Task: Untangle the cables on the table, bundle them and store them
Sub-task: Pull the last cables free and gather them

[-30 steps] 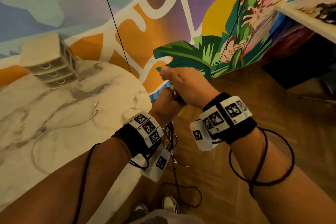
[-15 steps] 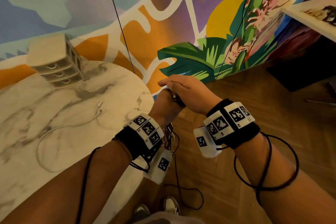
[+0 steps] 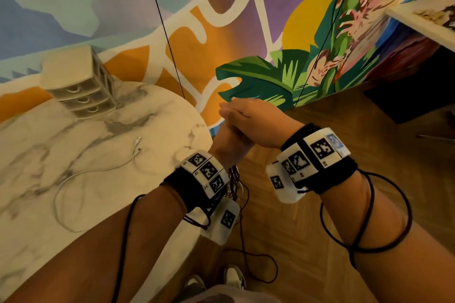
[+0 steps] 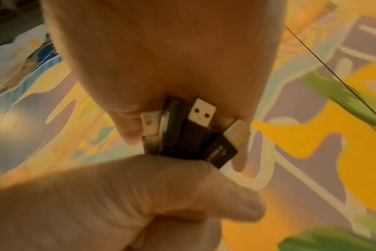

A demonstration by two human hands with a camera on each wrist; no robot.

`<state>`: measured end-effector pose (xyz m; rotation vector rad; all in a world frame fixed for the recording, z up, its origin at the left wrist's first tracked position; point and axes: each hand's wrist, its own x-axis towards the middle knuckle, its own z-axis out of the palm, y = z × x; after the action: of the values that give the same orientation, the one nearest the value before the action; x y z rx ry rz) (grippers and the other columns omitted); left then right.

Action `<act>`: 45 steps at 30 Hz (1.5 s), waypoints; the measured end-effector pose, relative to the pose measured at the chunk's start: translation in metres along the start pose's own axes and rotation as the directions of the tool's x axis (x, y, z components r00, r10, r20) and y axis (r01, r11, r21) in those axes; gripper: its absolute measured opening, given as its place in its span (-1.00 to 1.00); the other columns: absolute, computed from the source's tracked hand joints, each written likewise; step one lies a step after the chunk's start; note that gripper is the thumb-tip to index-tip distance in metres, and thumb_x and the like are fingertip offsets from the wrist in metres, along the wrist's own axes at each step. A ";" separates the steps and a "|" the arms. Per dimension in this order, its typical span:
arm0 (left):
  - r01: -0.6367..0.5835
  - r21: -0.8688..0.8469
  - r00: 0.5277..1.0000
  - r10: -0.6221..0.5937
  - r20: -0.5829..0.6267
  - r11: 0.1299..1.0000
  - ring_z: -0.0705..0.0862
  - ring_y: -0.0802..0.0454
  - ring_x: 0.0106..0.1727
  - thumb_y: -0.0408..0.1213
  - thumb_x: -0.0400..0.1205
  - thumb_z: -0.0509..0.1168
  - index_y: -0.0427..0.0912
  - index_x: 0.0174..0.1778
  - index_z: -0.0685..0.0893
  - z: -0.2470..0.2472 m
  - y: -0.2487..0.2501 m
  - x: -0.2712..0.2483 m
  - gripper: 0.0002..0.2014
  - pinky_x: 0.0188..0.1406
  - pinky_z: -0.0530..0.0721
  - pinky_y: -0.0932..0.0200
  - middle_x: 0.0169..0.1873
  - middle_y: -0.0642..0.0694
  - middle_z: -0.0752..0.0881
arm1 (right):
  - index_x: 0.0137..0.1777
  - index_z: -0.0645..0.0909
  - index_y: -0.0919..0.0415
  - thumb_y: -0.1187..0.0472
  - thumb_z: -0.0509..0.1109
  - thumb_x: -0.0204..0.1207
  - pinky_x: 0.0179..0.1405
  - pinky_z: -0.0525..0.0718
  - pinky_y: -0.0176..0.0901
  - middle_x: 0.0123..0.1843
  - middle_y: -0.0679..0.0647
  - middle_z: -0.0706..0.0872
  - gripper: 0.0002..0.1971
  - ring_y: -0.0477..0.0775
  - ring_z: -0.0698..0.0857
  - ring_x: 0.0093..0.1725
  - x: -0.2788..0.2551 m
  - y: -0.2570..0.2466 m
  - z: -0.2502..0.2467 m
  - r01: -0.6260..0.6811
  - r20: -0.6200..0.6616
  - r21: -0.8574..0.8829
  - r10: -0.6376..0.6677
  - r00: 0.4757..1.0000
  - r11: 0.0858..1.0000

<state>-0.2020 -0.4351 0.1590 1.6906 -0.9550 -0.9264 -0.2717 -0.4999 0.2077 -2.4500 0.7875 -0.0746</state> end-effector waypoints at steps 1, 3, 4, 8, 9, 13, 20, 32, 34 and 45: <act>0.006 0.020 1.000 -0.006 0.000 1.000 0.63 -0.03 -0.13 -0.50 0.56 0.33 -0.33 0.03 0.67 -0.001 0.007 -0.003 -0.85 -0.04 0.63 0.00 -0.07 -0.28 0.72 | 0.42 0.51 0.12 -0.08 -0.01 0.73 0.33 0.40 -0.10 0.42 0.06 0.57 -0.55 0.09 0.50 0.41 0.001 0.001 0.001 -0.019 -0.030 0.175 0.025 0.999 0.984; 0.003 0.030 1.000 -0.004 0.018 1.000 0.50 -0.02 -0.39 -0.44 0.55 0.35 -0.18 -0.37 0.62 -0.004 -0.001 -0.001 -0.82 -0.31 0.48 0.00 -0.45 -0.19 0.61 | 0.48 0.47 0.03 -0.09 -0.07 0.72 0.46 0.36 -0.02 0.48 0.01 0.54 -0.53 0.01 0.46 0.48 0.003 0.007 0.000 0.035 -0.228 0.494 0.091 0.970 0.869; 0.011 0.037 1.000 -0.012 0.005 0.999 0.45 -0.01 -0.45 -0.41 0.54 0.36 -0.16 -0.43 0.57 -0.005 -0.011 0.003 -0.78 -0.38 0.39 0.04 -0.53 -0.15 0.54 | 0.47 0.47 0.01 -0.14 -0.14 0.69 0.51 0.32 0.05 0.47 -0.02 0.56 -0.47 -0.04 0.45 0.49 0.004 0.010 -0.002 0.075 -0.312 0.606 0.150 0.938 0.792; -0.022 0.024 0.999 0.021 0.028 0.999 0.62 -0.22 -0.30 -0.41 0.55 0.37 -0.33 -0.18 0.70 -0.004 -0.012 0.000 -0.95 -0.28 0.57 -0.12 -0.34 -0.31 0.68 | 0.44 0.52 0.03 -0.35 -0.25 0.56 0.37 0.32 -0.07 0.43 0.01 0.58 -0.25 0.02 0.50 0.44 0.010 0.010 0.003 -0.058 -0.137 0.496 0.144 0.980 0.866; -0.019 0.029 0.999 0.018 0.041 0.999 0.66 -0.23 -0.18 -0.43 0.55 0.37 -0.35 -0.09 0.70 -0.003 -0.009 -0.001 -0.92 -0.15 0.63 -0.14 -0.25 -0.30 0.70 | 0.40 0.56 0.03 -0.37 -0.22 0.58 0.33 0.33 -0.07 0.41 0.01 0.60 -0.27 0.04 0.52 0.41 0.010 0.008 0.006 -0.092 -0.054 0.431 0.127 0.990 0.898; 0.012 -0.020 0.998 -0.011 0.057 1.000 0.61 0.08 -0.16 -0.45 0.56 0.37 -0.43 0.29 0.54 -0.002 -0.007 -0.006 -0.62 0.14 0.65 -0.09 -0.23 0.05 0.58 | 0.30 0.65 0.02 -0.31 -0.15 0.63 0.40 0.35 -0.04 0.32 -0.08 0.66 -0.35 0.00 0.56 0.33 0.012 0.004 0.008 -0.123 0.081 0.421 0.098 0.992 0.899; -0.039 -0.039 0.999 0.039 0.015 0.998 0.68 -0.12 -0.09 -0.45 0.56 0.37 -0.14 -0.03 0.70 -0.009 -0.013 0.003 -0.85 0.01 0.64 -0.05 -0.13 -0.21 0.73 | 0.23 0.65 0.23 -0.10 -0.12 0.73 0.07 0.61 -0.11 0.12 0.19 0.75 -0.43 0.10 0.74 0.01 0.009 0.008 0.016 0.010 -0.142 0.890 0.255 0.957 0.456; -0.291 0.125 0.951 0.300 -0.068 0.949 0.62 0.08 -0.18 -0.25 0.48 0.49 -0.19 -0.17 0.62 -0.005 0.016 0.005 -0.82 -0.12 0.54 0.34 -0.28 0.03 0.61 | 0.40 0.40 0.48 0.47 0.34 0.53 0.06 0.59 -0.41 0.13 0.15 0.62 -0.57 -0.18 0.54 -0.11 -0.008 0.027 0.059 -0.134 -0.099 0.683 0.273 0.957 0.718; -0.379 0.283 0.912 0.407 -0.044 0.881 0.56 -0.17 -0.07 -0.22 0.43 0.52 -0.16 -0.18 0.49 -0.007 0.016 0.004 -0.70 -0.01 0.53 -0.02 -0.22 -0.06 0.53 | 0.44 0.40 0.39 0.42 0.38 0.53 -0.24 0.48 -0.69 -0.06 -0.13 0.52 -0.52 -0.31 0.46 -0.22 -0.006 0.036 0.061 -0.195 -0.067 0.619 0.299 0.952 0.761; -0.227 0.015 0.946 0.216 0.242 0.974 0.63 0.43 -0.12 -0.31 0.52 0.45 -0.04 0.12 0.53 -0.042 -0.021 0.002 -0.69 -0.12 0.58 0.45 -0.13 0.10 0.62 | 0.02 0.61 0.16 0.26 0.25 0.59 -0.13 0.69 -0.28 -0.05 0.07 0.72 -0.88 0.01 0.70 -0.11 -0.001 0.020 0.091 -0.088 -0.117 0.734 0.253 0.960 0.673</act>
<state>-0.1593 -0.4165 0.1493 1.4905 -1.3060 -0.9772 -0.2630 -0.4679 0.1205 -1.6084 0.8653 -0.4902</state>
